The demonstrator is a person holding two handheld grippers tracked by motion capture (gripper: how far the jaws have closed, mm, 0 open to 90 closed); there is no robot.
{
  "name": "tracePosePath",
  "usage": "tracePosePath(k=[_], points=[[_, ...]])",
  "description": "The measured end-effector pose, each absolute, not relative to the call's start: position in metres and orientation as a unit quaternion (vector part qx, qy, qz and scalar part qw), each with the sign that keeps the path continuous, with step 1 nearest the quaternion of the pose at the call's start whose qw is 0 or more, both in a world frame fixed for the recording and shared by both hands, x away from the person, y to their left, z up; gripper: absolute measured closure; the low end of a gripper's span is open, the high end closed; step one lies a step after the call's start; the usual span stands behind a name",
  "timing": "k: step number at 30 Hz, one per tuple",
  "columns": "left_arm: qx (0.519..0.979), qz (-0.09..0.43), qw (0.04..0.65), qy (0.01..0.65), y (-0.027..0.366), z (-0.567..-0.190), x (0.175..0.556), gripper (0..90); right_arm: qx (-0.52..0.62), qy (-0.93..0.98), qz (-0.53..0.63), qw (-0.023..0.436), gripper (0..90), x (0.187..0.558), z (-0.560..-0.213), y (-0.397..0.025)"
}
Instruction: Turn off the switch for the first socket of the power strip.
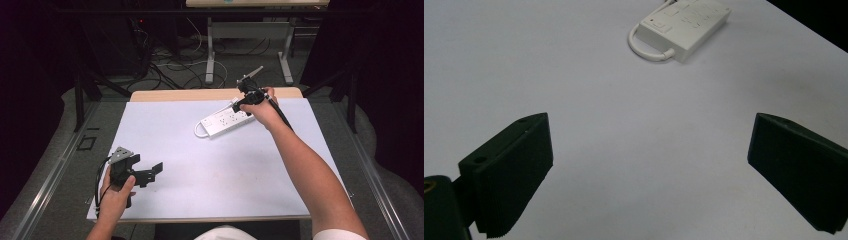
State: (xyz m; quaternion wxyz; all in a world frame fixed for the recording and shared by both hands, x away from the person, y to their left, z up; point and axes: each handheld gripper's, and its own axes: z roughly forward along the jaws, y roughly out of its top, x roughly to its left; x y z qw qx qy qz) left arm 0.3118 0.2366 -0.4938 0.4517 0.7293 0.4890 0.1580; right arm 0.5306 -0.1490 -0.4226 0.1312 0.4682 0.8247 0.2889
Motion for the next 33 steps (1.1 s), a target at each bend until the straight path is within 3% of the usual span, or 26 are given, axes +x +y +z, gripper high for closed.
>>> tracePosePath(k=[33], points=[[0.729, 0.157, 0.454, 0.488, 0.237, -0.495, 0.313, 4.3, 0.47, 0.809, 0.323, 0.147, 61.7, 0.556, -0.456, -0.134]])
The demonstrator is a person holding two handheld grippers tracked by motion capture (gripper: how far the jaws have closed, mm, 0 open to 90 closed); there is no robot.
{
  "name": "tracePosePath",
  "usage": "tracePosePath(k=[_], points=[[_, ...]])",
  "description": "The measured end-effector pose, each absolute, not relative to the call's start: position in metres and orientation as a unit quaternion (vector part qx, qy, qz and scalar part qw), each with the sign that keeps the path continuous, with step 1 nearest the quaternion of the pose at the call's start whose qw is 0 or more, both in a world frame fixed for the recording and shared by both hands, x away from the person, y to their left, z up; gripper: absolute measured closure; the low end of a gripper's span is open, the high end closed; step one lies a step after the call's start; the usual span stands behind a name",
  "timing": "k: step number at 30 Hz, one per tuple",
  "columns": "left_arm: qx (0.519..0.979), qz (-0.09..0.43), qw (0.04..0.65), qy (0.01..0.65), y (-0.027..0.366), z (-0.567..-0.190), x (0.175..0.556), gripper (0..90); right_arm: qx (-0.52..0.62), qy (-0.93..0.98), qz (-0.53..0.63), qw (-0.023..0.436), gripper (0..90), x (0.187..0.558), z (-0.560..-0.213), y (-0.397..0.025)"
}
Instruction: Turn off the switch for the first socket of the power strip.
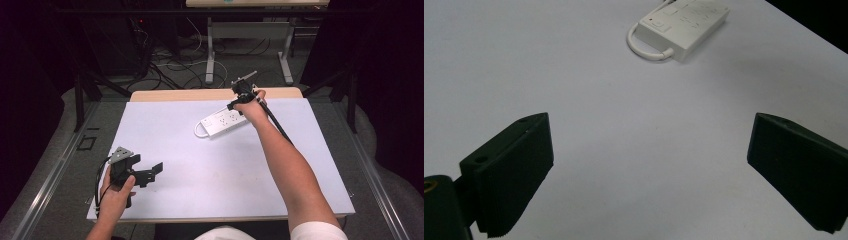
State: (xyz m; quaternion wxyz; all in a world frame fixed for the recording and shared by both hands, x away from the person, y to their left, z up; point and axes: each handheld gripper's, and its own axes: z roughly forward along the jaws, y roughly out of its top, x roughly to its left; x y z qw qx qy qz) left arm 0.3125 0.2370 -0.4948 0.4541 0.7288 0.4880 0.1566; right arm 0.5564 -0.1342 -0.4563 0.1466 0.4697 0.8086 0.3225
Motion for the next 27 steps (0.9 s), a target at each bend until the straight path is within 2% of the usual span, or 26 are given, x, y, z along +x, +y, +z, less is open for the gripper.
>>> tracePosePath(k=[19, 27], points=[[0.728, 0.157, 0.455, 0.488, 0.237, -0.495, 0.312, 4.7, 0.437, 0.813, 0.346, 0.169, 75.1, 0.567, -0.474, -0.122], [0.727, 0.156, 0.455, 0.489, 0.237, -0.496, 0.313, 4.8, 0.443, 0.811, 0.345, 0.164, 76.5, 0.572, -0.483, -0.12]])
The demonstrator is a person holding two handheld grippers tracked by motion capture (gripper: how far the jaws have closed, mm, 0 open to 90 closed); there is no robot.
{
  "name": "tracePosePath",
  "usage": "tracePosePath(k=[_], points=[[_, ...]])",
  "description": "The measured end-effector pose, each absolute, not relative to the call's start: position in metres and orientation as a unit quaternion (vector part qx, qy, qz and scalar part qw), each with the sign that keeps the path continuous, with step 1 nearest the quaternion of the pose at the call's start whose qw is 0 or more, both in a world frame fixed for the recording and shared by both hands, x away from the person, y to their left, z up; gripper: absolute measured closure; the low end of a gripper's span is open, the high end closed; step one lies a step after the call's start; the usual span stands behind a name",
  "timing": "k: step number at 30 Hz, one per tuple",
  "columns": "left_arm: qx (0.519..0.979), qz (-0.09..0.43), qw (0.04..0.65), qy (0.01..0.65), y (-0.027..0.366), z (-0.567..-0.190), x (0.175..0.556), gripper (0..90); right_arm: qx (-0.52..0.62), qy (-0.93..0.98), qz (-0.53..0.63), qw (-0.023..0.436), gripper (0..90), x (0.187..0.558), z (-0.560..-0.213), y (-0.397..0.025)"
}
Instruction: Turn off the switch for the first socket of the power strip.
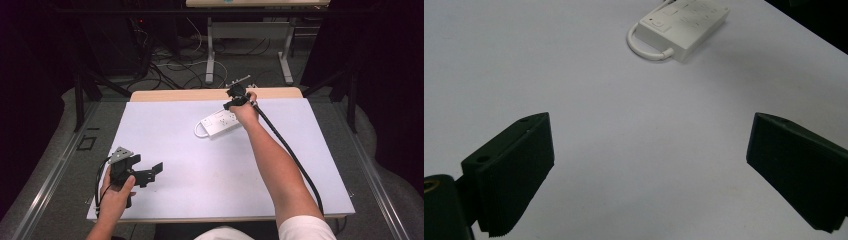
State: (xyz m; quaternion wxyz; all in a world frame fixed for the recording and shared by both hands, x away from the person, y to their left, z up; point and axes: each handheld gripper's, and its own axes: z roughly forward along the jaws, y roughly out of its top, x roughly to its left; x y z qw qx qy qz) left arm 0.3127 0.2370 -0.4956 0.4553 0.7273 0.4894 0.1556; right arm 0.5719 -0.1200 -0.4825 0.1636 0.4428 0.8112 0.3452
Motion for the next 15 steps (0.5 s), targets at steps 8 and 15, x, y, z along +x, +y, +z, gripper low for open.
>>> tracePosePath(k=[8, 15], points=[[0.727, 0.154, 0.456, 0.49, 0.238, -0.496, 0.313, 4.9, 0.432, 0.809, 0.36, 0.172, 79.8, 0.574, -0.49, -0.115], [0.728, 0.153, 0.455, 0.49, 0.239, -0.496, 0.313, 5.0, 0.432, 0.804, 0.368, 0.18, 84.7, 0.576, -0.498, -0.109]])
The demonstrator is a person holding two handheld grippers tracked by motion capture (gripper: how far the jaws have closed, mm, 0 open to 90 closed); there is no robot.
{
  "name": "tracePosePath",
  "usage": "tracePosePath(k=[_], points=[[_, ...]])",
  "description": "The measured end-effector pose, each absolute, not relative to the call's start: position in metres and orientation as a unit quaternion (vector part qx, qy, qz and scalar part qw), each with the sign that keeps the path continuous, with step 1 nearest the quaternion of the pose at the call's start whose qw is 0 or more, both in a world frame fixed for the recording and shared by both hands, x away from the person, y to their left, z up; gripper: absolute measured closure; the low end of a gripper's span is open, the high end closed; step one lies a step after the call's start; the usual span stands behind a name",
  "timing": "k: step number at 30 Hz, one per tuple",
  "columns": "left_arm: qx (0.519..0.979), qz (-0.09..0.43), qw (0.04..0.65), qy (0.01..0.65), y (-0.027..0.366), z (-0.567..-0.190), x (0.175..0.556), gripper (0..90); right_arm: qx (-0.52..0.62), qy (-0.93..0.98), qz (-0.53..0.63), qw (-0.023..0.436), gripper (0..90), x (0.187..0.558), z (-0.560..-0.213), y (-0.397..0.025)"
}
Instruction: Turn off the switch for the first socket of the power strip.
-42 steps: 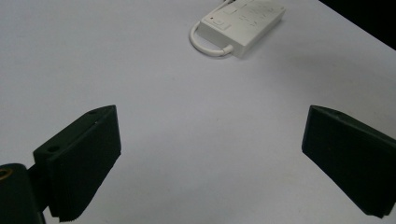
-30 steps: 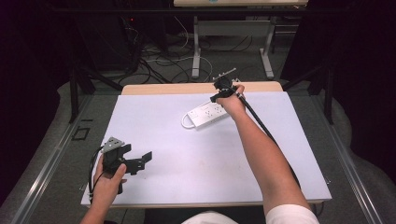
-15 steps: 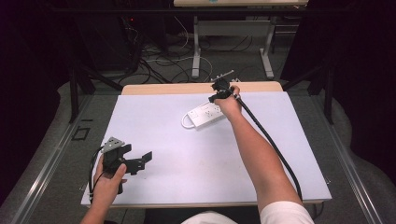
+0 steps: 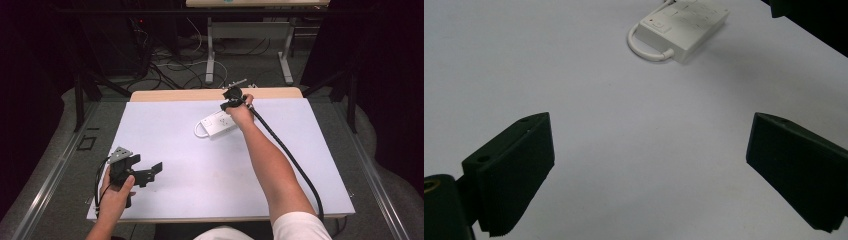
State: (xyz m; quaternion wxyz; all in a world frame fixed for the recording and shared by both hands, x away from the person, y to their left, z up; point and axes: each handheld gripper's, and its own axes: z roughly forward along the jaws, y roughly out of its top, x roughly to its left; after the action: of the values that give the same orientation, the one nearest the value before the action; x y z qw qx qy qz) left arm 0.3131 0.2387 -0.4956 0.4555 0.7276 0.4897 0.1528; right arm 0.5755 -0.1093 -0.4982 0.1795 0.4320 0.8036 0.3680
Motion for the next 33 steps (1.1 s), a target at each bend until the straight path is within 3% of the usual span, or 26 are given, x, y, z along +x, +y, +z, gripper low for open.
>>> tracePosePath(k=[7, 33], points=[[0.726, 0.15, 0.458, 0.49, 0.24, -0.496, 0.314, 5.1, 0.426, 0.806, 0.368, 0.18, 90.0, 0.577, -0.504, -0.106], [0.726, 0.151, 0.46, 0.489, 0.241, -0.496, 0.314, 5.3, 0.455, 0.801, 0.35, 0.173, 90.0, 0.585, -0.526, -0.101]])
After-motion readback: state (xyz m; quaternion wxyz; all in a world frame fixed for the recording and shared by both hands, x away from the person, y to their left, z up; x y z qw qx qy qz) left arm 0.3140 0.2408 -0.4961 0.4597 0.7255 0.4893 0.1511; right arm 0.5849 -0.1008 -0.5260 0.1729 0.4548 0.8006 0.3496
